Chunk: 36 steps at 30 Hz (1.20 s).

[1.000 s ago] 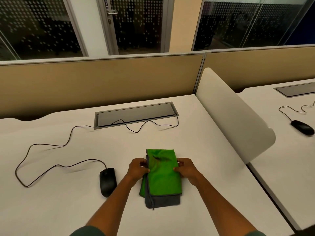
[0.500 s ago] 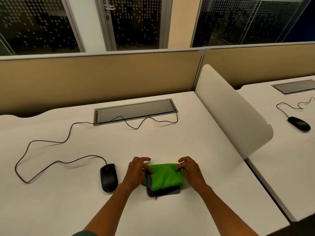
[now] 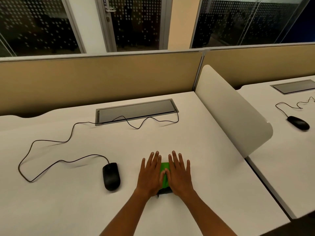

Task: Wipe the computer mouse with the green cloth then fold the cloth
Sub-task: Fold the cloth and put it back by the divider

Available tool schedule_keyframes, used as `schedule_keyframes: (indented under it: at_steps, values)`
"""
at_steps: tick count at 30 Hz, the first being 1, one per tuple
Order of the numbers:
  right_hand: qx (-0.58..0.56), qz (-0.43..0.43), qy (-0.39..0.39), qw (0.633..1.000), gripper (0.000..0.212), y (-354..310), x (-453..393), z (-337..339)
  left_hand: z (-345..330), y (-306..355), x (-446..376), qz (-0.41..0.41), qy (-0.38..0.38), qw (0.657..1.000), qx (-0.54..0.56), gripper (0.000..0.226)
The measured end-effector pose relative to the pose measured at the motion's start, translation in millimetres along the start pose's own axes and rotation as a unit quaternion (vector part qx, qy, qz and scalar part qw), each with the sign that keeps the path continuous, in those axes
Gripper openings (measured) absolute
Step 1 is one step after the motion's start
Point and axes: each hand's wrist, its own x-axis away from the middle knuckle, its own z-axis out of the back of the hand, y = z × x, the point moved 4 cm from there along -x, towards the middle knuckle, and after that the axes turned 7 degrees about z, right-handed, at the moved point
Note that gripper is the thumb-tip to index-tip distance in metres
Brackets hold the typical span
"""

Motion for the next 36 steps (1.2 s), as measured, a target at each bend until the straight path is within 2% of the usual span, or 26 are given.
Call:
schedule_keyframes:
  at_steps: [7, 18, 25, 30, 36]
  values:
    - [0.021, -0.008, 0.008, 1.000, 0.064, 0.7, 8.4, -15.8, -25.3, -2.8, 9.9, 0.011, 0.000, 1.000, 0.018, 0.060]
    - [-0.038, -0.015, 0.033, 0.999, 0.058, 7.4, 5.3, -38.6, -40.8, -8.3, 8.6, 0.016, 0.031, 0.998, 0.056, 0.062]
    - [-0.039, -0.004, -0.015, 0.999, 0.059, 6.6, 7.4, -28.5, -33.4, -11.6, 8.9, -0.008, 0.000, 1.000, 0.027, 0.061]
    - [-0.146, 0.028, -0.018, 0.989, 0.053, 13.8, 2.1, -4.2, -3.1, -27.7, 4.8, -0.002, 0.036, 0.999, 0.018, 0.062]
    - [-0.084, 0.085, -0.099, 0.988, 0.049, 18.0, -12.1, 16.8, 31.0, -45.1, -3.8, 0.034, 0.055, 0.998, -0.001, 0.062]
